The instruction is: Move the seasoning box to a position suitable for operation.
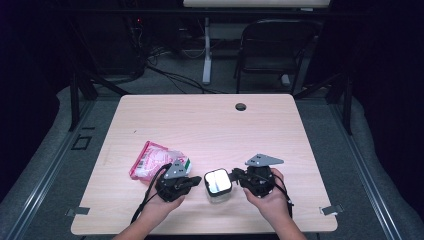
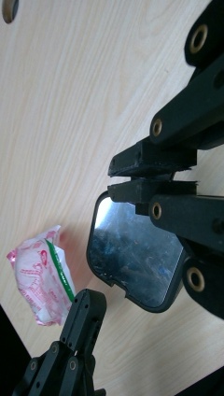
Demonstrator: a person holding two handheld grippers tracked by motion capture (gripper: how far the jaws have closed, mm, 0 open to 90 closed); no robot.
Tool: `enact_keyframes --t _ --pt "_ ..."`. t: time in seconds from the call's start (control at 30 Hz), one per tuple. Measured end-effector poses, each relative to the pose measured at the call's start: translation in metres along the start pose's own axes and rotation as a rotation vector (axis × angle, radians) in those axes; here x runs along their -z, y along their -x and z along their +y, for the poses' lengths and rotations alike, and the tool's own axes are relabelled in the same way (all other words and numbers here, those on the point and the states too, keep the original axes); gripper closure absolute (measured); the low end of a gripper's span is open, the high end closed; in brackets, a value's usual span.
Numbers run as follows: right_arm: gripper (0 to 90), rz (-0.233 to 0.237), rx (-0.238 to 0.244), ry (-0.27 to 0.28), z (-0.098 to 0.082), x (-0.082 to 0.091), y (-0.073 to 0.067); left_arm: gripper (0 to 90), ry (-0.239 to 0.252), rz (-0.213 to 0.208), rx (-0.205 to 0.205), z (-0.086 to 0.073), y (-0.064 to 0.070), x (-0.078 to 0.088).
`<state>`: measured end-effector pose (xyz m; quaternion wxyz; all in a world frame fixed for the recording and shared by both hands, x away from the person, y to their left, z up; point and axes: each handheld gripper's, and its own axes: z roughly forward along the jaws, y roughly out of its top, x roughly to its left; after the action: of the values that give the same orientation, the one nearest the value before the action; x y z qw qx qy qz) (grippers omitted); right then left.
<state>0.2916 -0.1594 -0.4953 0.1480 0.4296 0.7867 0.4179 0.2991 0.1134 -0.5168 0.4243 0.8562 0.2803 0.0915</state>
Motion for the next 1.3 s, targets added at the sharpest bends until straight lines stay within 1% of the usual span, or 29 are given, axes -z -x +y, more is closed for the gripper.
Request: enact_keyframes --t 0.07,0.1,0.13,0.23,0.3,0.4,0.43,0.57,0.63,0.77,0.83,0.97,1.03,1.07,1.13,1.2,1.27,1.3 --pt "85.8 0.002 -0.004 -0.001 -0.001 -0.002 0.0 90.0 0.0 -0.001 0.005 -0.001 0.0 -0.001" --pt "86.1 0.0 -0.003 -0.016 -0.002 -0.005 0.0 90.0 -0.007 -0.002 0.0 -0.001 0.0 -0.002" --pt "86.5 -0.001 0.0 -0.019 -0.003 -0.007 0.0 90.0 -0.009 -0.001 -0.001 -0.001 0.0 -0.002" --pt "86.9 0.004 -0.008 -0.016 -0.003 -0.007 0.001 90.0 -0.01 -0.005 0.0 -0.001 0.001 -0.002" --pt "87.1 0.017 -0.021 -0.014 -0.004 -0.007 0.003 90.0 -0.016 -0.007 0.0 -0.001 0.002 -0.004" --pt "87.1 0.021 -0.024 -0.012 -0.005 -0.006 0.003 90.0 -0.023 -0.008 -0.004 -0.002 0.002 -0.005" --pt "87.1 0.023 -0.034 -0.012 -0.005 -0.006 0.004 90.0 -0.028 -0.013 -0.008 -0.002 0.004 -0.007" --pt "87.1 0.024 -0.041 -0.006 -0.006 -0.006 0.003 90.0 -0.031 -0.017 -0.016 -0.001 0.006 -0.009" --pt "87.1 0.023 -0.041 -0.005 -0.006 -0.006 0.003 90.0 -0.032 -0.01 -0.02 -0.001 0.006 -0.01" --pt "87.2 0.025 -0.045 -0.004 -0.006 -0.006 0.004 90.0 -0.031 -0.013 -0.015 -0.001 0.006 -0.011" --pt "87.1 0.028 -0.048 -0.005 -0.006 -0.006 0.004 90.0 -0.044 -0.015 -0.017 -0.002 0.005 -0.012" --pt "87.1 0.03 -0.055 0.0 -0.007 -0.006 0.004 90.0 -0.038 -0.014 -0.004 -0.003 0.004 -0.012" --pt "87.0 0.029 -0.054 0.001 -0.007 -0.006 0.004 90.0 -0.038 -0.018 -0.003 -0.002 0.004 -0.011" --pt "87.0 0.029 -0.054 0.001 -0.007 -0.006 0.004 90.0 -0.029 -0.018 -0.007 -0.002 0.004 -0.011" --pt "87.0 0.031 -0.051 -0.002 -0.007 -0.006 0.004 90.0 -0.03 -0.018 -0.007 -0.001 0.004 -0.01" --pt "86.8 0.035 -0.057 0.0 -0.007 -0.006 0.004 90.0 -0.017 -0.017 -0.004 -0.001 0.004 -0.01" --pt "86.6 0.031 -0.054 0.0 -0.007 -0.006 0.005 90.0 -0.015 -0.019 -0.002 0.0 0.004 -0.009" --pt "82.6 0.023 -0.048 0.001 -0.007 -0.005 0.004 90.0 -0.006 -0.021 -0.002 0.001 0.004 -0.008"
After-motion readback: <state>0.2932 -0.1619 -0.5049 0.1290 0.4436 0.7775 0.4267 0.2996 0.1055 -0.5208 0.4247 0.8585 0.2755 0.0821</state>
